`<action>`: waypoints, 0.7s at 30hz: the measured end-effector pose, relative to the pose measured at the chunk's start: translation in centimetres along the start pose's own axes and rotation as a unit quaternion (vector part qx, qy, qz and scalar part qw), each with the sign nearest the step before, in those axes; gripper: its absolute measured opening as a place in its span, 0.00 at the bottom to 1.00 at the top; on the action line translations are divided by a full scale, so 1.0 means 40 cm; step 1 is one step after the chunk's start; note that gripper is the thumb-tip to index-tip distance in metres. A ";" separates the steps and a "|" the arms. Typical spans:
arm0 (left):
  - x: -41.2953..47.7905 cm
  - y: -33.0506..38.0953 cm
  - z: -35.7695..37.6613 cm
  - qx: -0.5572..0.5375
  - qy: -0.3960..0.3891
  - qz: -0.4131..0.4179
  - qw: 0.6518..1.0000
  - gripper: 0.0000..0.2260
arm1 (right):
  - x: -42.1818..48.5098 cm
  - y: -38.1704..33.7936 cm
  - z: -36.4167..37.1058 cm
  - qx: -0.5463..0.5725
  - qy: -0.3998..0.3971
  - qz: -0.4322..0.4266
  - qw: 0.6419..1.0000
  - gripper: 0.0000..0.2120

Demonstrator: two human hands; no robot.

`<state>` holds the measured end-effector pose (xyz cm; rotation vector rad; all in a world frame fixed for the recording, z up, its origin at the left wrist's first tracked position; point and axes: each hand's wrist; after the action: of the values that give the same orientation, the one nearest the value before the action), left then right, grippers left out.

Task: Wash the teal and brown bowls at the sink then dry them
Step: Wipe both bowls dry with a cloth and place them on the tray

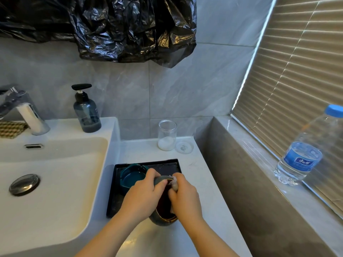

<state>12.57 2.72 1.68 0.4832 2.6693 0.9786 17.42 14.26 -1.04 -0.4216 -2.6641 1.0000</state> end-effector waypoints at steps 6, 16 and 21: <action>-0.028 0.012 0.023 -0.007 0.133 0.000 0.991 0.14 | -0.003 -0.012 0.023 0.220 -0.015 0.223 0.949 0.07; 0.016 -0.011 0.005 -0.050 0.018 -0.040 0.998 0.10 | 0.007 -0.036 -0.035 0.030 -0.012 0.030 0.999 0.11; -0.018 0.023 0.039 -0.128 0.166 -0.069 0.975 0.14 | 0.001 -0.039 0.018 0.279 0.056 0.231 0.930 0.05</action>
<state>13.98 3.99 1.21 0.0823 2.7499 1.4445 16.88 12.73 -0.50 -0.9545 -2.0773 1.7367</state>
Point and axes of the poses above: each hand's wrist, its own x-axis towards the middle knuckle, its own z-axis out of the palm, y = z × x, and after that the axes turned 7 degrees about -z, right-handed
